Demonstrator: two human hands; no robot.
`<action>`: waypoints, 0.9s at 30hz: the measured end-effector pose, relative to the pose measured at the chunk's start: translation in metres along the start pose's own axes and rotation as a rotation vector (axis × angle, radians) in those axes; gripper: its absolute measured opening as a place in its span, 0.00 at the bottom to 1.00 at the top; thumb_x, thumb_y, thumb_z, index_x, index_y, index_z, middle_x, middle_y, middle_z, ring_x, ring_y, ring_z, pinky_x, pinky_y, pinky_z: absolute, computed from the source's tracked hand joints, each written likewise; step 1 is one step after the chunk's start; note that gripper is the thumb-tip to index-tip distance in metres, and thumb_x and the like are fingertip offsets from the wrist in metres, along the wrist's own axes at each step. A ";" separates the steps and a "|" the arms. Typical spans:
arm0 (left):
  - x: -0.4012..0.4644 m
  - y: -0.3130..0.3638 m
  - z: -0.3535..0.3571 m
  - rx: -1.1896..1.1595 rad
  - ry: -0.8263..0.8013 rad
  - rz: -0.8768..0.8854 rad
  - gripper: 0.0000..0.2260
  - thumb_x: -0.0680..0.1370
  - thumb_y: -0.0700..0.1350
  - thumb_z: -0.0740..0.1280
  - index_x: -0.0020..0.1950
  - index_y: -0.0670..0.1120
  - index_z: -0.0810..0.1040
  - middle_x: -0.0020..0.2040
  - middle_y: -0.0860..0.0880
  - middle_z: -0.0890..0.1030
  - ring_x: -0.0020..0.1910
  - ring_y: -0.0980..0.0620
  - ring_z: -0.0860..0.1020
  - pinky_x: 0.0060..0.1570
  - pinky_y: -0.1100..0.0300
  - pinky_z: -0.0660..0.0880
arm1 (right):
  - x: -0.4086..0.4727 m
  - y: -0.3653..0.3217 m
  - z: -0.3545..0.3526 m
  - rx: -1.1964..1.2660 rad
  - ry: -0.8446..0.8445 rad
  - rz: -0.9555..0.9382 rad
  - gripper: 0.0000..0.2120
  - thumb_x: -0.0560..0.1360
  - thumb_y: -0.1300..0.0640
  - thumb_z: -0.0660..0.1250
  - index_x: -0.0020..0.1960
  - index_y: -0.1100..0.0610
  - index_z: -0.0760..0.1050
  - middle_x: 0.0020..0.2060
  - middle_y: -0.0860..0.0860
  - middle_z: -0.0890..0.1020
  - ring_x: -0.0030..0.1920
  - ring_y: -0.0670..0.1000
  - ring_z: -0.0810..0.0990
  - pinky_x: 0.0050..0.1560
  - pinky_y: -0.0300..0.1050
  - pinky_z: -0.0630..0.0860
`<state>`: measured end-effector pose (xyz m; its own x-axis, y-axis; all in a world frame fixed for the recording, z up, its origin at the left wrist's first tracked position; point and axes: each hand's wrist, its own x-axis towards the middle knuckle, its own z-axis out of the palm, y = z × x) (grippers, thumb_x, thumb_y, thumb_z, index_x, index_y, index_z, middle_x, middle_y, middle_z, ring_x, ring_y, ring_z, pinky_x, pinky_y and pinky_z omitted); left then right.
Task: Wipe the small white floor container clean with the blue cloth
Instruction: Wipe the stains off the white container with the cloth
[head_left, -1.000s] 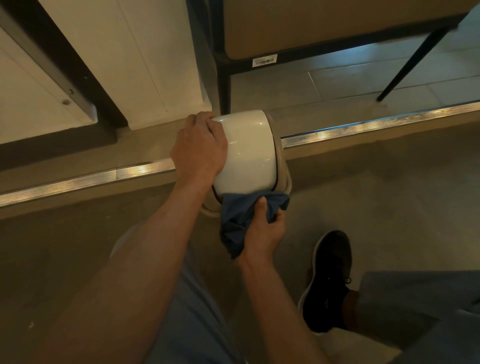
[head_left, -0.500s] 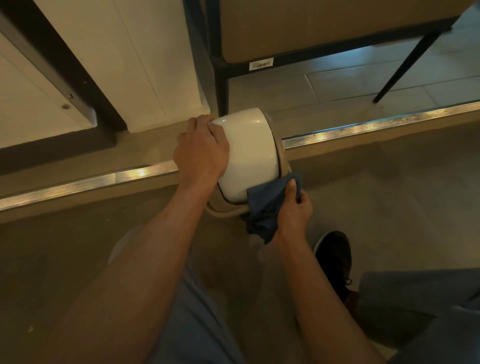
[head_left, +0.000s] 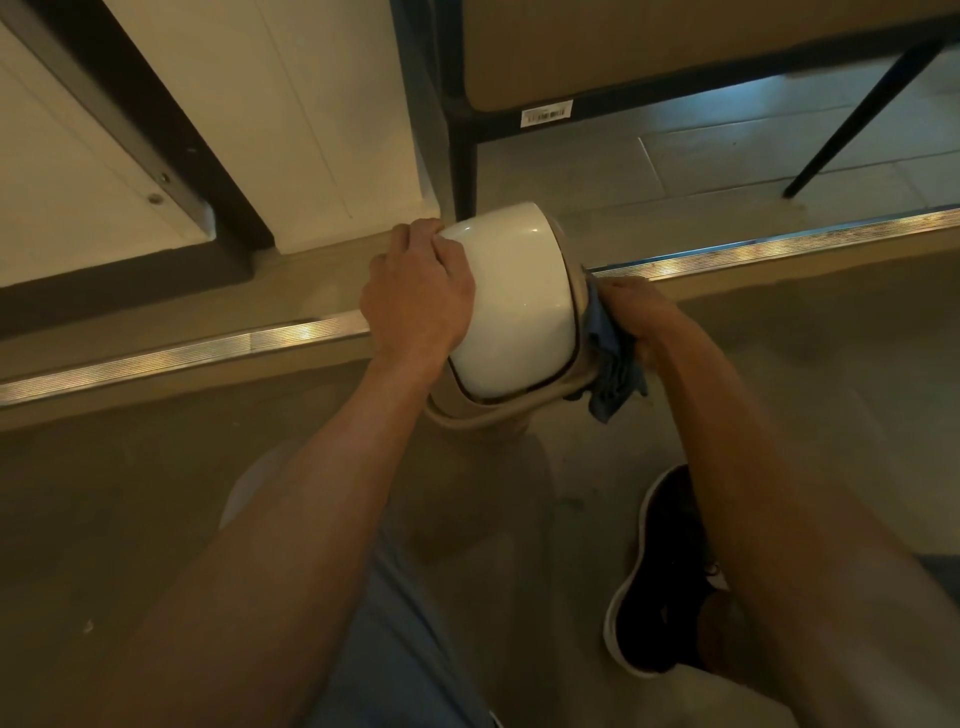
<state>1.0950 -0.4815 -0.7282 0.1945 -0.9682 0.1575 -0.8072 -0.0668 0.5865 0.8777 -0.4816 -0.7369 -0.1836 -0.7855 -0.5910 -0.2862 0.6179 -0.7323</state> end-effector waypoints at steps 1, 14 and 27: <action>0.000 0.000 0.000 0.002 0.000 -0.002 0.19 0.84 0.52 0.51 0.68 0.49 0.75 0.62 0.47 0.78 0.56 0.46 0.77 0.52 0.52 0.72 | 0.004 -0.004 0.000 -0.027 -0.004 -0.007 0.20 0.79 0.44 0.64 0.61 0.58 0.79 0.60 0.58 0.81 0.60 0.58 0.79 0.66 0.56 0.74; 0.000 0.002 0.001 0.000 0.009 -0.011 0.18 0.84 0.51 0.52 0.67 0.49 0.75 0.62 0.48 0.78 0.55 0.45 0.77 0.53 0.51 0.74 | 0.044 -0.033 0.015 -0.015 -0.058 -0.067 0.19 0.83 0.51 0.60 0.68 0.60 0.74 0.64 0.59 0.77 0.56 0.58 0.78 0.46 0.43 0.71; 0.002 -0.002 -0.001 -0.023 0.003 0.014 0.17 0.84 0.50 0.53 0.68 0.50 0.76 0.62 0.48 0.78 0.55 0.47 0.77 0.53 0.54 0.74 | -0.001 0.010 0.005 0.078 -0.020 -0.011 0.17 0.81 0.43 0.62 0.59 0.54 0.78 0.52 0.53 0.81 0.49 0.51 0.78 0.53 0.48 0.76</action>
<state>1.0971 -0.4830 -0.7285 0.1845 -0.9683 0.1683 -0.7969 -0.0472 0.6022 0.8801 -0.4739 -0.7454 -0.1617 -0.7918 -0.5890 -0.2135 0.6108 -0.7625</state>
